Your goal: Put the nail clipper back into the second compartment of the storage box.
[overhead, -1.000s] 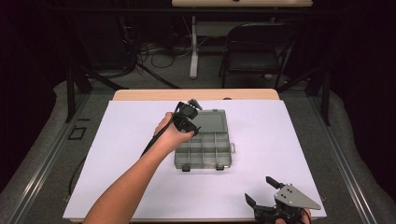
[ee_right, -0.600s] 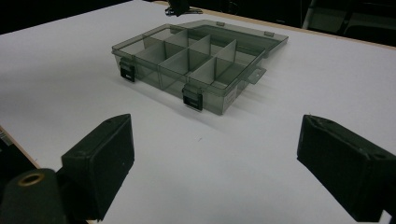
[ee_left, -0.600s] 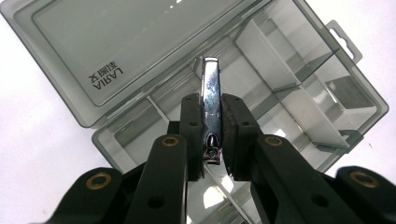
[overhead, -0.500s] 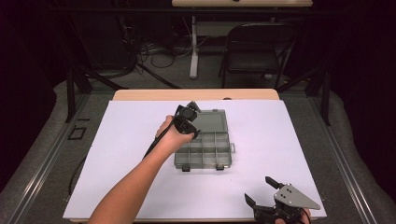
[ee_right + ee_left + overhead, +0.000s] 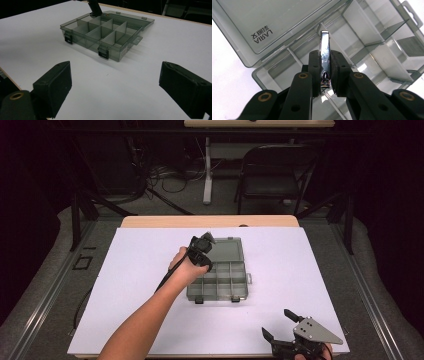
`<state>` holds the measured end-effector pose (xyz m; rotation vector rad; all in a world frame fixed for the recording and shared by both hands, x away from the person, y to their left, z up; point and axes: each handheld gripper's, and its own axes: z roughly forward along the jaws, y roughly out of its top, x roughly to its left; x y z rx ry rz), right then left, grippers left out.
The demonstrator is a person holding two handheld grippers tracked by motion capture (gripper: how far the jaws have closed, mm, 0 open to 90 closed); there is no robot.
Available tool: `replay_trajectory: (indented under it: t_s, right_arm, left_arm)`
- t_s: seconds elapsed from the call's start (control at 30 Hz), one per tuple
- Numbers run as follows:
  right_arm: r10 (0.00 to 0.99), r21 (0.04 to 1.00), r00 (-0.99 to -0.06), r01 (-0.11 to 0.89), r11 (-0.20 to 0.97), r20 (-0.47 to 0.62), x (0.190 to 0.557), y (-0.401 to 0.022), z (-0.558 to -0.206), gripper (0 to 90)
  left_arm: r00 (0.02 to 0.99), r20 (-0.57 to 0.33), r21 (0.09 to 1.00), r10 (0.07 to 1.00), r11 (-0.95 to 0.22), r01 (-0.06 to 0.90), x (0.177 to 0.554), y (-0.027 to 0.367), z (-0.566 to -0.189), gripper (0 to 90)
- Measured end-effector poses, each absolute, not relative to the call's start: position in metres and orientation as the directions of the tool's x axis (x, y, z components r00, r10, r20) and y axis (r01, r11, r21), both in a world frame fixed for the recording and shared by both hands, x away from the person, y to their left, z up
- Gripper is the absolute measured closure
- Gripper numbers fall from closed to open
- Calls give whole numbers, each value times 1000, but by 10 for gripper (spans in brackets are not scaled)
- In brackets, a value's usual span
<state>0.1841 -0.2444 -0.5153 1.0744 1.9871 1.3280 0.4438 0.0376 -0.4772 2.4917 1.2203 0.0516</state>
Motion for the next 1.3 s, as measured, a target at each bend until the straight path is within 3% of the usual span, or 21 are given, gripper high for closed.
replay_trajectory:
  t_s: [1.3]
  right_arm:
    - [831,921,-556,328,210,8,183,-245,-515,111]
  left_arm:
    - [614,-125,325,779,-553,767,446,33,-497,792]
